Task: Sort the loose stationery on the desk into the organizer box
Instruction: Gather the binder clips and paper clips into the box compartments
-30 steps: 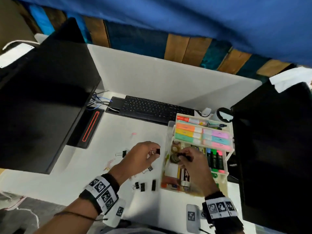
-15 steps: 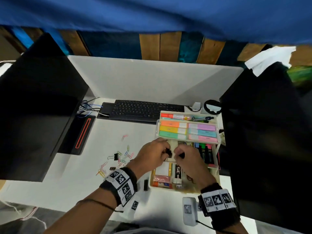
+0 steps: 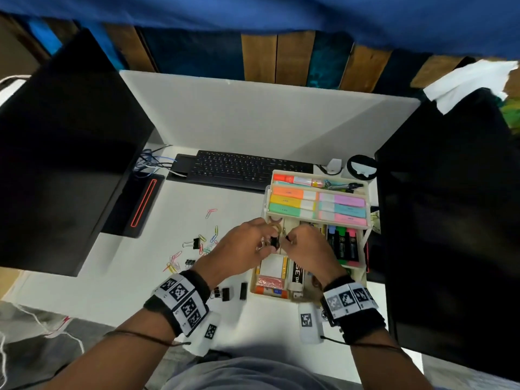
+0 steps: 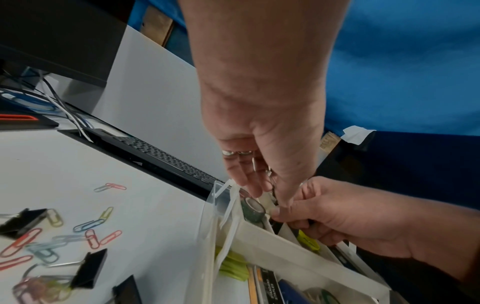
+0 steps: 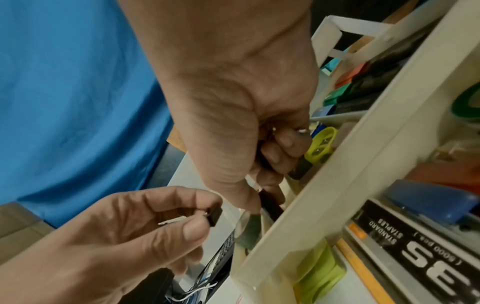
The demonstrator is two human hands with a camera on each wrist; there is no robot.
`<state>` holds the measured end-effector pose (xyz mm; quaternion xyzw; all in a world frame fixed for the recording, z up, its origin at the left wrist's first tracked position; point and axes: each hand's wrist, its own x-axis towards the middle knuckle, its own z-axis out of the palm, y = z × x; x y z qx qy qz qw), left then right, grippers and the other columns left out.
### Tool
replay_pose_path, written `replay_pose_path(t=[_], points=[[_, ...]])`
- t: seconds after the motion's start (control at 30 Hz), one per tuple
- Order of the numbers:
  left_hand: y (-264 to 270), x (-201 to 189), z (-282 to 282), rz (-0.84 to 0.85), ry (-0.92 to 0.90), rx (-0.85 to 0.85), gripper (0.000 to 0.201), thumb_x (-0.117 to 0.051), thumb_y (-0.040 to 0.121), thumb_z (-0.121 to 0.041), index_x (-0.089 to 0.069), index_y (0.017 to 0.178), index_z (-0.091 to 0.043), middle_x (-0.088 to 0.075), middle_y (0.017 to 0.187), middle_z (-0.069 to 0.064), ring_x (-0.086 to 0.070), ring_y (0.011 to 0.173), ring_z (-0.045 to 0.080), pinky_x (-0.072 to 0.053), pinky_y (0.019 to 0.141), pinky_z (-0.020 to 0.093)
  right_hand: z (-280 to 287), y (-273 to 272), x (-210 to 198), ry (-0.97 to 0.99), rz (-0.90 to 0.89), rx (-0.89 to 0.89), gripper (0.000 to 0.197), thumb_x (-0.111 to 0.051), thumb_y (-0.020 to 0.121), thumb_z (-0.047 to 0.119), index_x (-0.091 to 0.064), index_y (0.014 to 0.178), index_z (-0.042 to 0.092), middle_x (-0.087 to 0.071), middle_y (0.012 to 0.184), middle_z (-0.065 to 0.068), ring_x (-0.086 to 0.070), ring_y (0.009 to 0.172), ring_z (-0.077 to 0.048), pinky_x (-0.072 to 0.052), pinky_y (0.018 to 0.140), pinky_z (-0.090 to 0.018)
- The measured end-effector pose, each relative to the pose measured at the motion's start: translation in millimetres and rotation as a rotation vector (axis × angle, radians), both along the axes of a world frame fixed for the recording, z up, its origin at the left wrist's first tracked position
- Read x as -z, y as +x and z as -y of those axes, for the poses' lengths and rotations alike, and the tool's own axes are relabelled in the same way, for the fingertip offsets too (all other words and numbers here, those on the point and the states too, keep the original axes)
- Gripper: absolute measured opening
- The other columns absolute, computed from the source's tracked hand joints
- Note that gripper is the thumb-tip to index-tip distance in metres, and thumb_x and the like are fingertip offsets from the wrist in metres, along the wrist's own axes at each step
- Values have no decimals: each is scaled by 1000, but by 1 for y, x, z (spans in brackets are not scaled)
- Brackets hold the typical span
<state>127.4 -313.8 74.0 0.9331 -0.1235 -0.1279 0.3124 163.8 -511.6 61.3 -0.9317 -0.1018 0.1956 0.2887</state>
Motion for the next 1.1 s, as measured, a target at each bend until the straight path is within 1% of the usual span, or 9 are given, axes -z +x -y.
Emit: replay_pose_path(t=[0.13,0.3,0.37,0.47,0.57,0.67,0.9,1.0,1.1], points=[[-15,8,0,-29,-69,71,31,-71,95,-33,-66,126,-31,-57,110,-21,-65,84,2,-55,78,26,23,-8,-13,115,28,96,33,-62,91,20,-57,61,9,-56,56,-6,-48,51,-15,-41,52,-38],[-34,26,17,-85,-101,99,24,-65,99,-34,-69,121,-26,-69,97,-8,-62,80,9,-53,72,29,80,-34,-27,183,-8,277,18,-65,97,17,-71,80,20,-69,75,9,-63,70,-5,-49,63,-26],[-38,33,31,-113,-94,112,24,-63,100,-33,-70,122,-25,-71,101,-7,-61,83,8,-49,73,26,99,-48,-26,137,-16,298,12,-66,97,19,-72,87,21,-71,81,9,-66,76,-5,-50,65,-26],[-40,42,54,-126,-103,157,22,-58,103,-34,-71,116,-23,-74,104,-5,-64,87,9,-48,73,26,116,-64,-9,93,-37,274,15,-69,95,15,-68,82,21,-67,77,6,-64,72,-12,-48,65,-32],[-39,50,80,-139,-103,195,20,-55,104,-32,-73,108,-23,-75,97,-3,-64,81,12,-43,67,26,126,-76,7,14,-80,232,27,-68,94,8,-60,72,22,-58,70,5,-57,70,-21,-38,66,-30],[-36,54,106,-149,-94,232,19,-54,101,-25,-73,104,-23,-75,93,1,-65,78,19,-48,66,30,133,-85,11,-73,-114,245,37,-61,94,4,-49,69,29,-51,73,7,-52,74,-19,-35,67,-30],[-39,70,157,-88,160,417,25,-51,102,-24,-69,118,-17,-72,109,12,-71,91,33,-61,75,42,137,-89,7,-68,-89,308,24,-55,91,-9,-69,89,10,-63,95,-10,-62,90,-28,-48,76,-33],[-40,72,157,-140,160,450,25,-48,102,-19,-68,115,-12,-66,110,14,-68,91,33,-57,74,39,137,-89,8,-64,-106,316,25,-55,93,-11,-72,103,4,-57,99,-4,-60,96,-24,-45,80,-29],[-38,68,146,-192,61,432,24,-49,97,-13,-68,112,-16,-65,114,8,-62,91,26,-49,75,33,135,-89,13,-116,-114,262,27,-57,91,-9,-73,106,8,-60,101,-4,-61,95,-23,-46,79,-28]])
